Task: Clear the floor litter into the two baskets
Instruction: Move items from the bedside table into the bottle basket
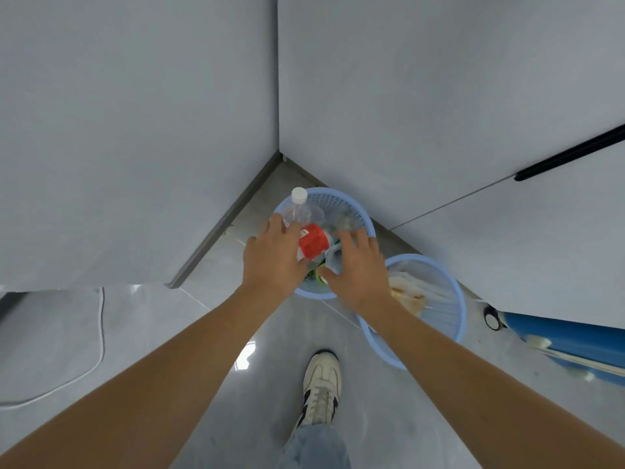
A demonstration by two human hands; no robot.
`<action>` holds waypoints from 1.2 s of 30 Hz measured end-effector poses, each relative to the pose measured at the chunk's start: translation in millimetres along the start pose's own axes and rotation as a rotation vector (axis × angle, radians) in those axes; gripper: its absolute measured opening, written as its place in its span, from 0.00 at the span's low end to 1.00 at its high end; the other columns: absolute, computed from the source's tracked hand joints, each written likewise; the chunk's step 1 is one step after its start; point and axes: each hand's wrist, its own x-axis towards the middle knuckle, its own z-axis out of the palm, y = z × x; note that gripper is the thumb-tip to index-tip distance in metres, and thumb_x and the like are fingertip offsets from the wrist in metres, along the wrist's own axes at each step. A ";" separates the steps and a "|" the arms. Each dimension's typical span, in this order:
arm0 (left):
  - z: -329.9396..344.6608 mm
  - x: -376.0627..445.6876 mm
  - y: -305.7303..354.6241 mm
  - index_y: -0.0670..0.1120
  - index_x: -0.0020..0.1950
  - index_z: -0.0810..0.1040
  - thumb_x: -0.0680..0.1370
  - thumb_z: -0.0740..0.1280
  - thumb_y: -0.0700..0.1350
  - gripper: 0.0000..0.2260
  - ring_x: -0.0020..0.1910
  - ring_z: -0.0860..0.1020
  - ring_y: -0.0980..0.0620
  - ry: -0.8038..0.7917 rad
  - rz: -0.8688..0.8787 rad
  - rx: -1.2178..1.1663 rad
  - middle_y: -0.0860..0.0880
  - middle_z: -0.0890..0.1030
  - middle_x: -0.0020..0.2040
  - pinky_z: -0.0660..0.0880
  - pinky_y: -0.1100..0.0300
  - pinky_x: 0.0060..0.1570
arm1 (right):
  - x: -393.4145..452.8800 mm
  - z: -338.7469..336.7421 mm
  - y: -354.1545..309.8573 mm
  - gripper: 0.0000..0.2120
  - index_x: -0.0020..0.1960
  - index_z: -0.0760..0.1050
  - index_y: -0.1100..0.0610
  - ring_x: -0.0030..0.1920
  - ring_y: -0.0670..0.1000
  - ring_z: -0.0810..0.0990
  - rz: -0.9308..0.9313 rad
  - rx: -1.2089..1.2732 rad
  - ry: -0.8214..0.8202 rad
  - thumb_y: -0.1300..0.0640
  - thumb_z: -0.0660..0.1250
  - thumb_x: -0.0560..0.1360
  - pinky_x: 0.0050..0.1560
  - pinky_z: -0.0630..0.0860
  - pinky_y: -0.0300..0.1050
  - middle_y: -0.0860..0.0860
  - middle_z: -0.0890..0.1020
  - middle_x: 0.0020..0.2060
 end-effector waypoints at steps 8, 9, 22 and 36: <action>-127.2 -88.6 -34.4 0.49 0.63 0.75 0.77 0.69 0.53 0.17 0.56 0.75 0.45 0.062 0.076 -0.079 0.48 0.76 0.57 0.73 0.51 0.47 | -63.2 -97.4 -116.6 0.17 0.62 0.77 0.52 0.57 0.56 0.77 -0.196 0.036 0.066 0.46 0.69 0.76 0.48 0.75 0.49 0.50 0.80 0.56; -148.0 -104.3 -41.0 0.50 0.64 0.75 0.77 0.69 0.53 0.17 0.57 0.75 0.45 0.075 0.068 -0.078 0.48 0.76 0.57 0.73 0.51 0.48 | -75.2 -111.3 -132.9 0.17 0.62 0.76 0.53 0.57 0.56 0.76 -0.227 0.023 0.073 0.47 0.68 0.77 0.47 0.73 0.48 0.50 0.80 0.57; -406.9 -396.0 -153.5 0.56 0.65 0.73 0.78 0.65 0.57 0.17 0.60 0.77 0.52 0.178 -0.291 -0.194 0.55 0.77 0.59 0.76 0.53 0.54 | -286.9 -257.5 -420.9 0.13 0.60 0.76 0.48 0.54 0.47 0.79 -0.548 0.156 -0.076 0.47 0.65 0.77 0.50 0.75 0.42 0.44 0.80 0.52; -481.6 -525.9 -362.2 0.51 0.67 0.71 0.77 0.68 0.53 0.20 0.61 0.76 0.46 0.545 -0.949 -0.442 0.49 0.77 0.62 0.77 0.49 0.53 | -283.6 -222.7 -705.8 0.18 0.66 0.72 0.48 0.57 0.53 0.79 -0.970 -0.011 -0.322 0.48 0.67 0.77 0.52 0.78 0.49 0.48 0.77 0.58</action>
